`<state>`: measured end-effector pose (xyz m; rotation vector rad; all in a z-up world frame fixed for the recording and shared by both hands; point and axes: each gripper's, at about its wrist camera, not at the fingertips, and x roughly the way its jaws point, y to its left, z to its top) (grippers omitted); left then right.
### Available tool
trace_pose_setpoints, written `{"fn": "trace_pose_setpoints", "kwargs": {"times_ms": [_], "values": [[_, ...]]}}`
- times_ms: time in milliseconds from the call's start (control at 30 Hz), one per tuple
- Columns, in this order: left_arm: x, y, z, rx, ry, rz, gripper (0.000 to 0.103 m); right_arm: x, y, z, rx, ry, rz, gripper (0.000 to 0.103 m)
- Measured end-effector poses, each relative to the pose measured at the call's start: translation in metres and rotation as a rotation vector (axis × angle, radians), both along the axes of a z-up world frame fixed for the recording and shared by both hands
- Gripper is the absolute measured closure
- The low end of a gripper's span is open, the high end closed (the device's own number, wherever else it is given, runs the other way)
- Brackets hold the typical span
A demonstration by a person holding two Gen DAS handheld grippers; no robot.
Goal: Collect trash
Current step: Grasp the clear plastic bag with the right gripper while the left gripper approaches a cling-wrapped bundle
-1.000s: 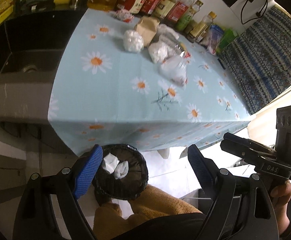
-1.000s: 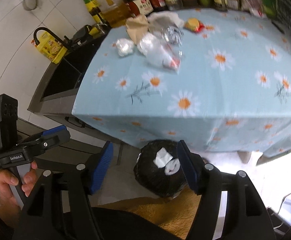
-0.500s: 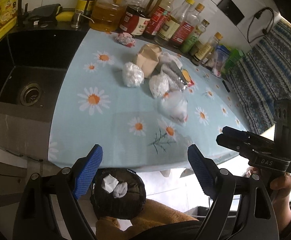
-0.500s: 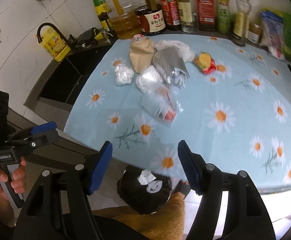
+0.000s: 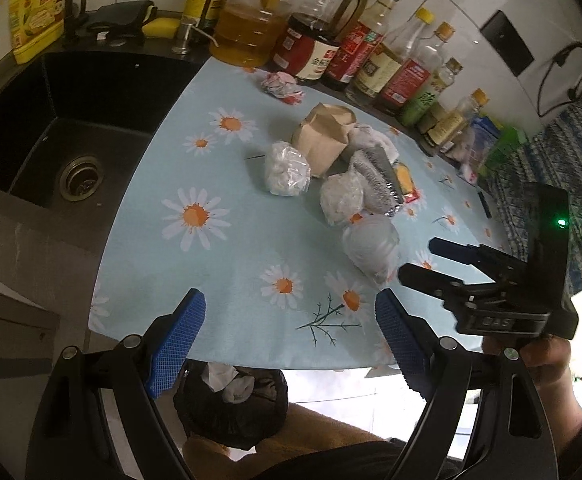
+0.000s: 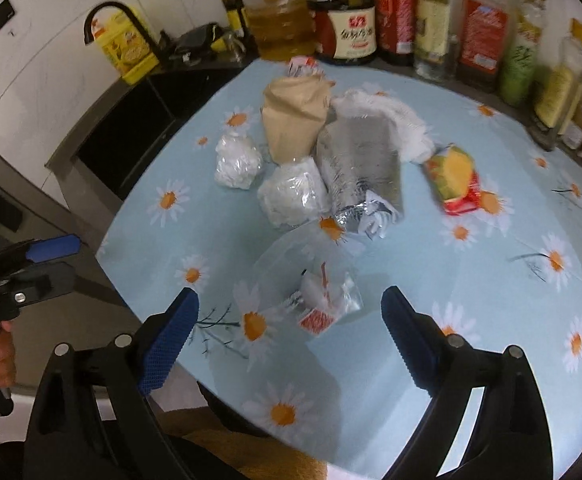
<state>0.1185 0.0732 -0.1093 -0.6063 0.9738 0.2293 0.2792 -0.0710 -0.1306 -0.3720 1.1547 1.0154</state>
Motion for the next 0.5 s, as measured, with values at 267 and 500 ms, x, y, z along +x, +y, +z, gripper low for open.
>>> {"fn": "trace_pose_setpoints", "kwargs": {"times_ms": [267, 500], "values": [[0.007, -0.003, -0.004, 0.008, 0.037, 0.072, 0.019, 0.016, 0.014, -0.025, -0.029, 0.024, 0.092, 0.011], [0.015, -0.005, -0.009, 0.016, 0.06, 0.112, 0.019, 0.021, 0.023, -0.03, -0.014, 0.016, 0.139, 0.018]]}}
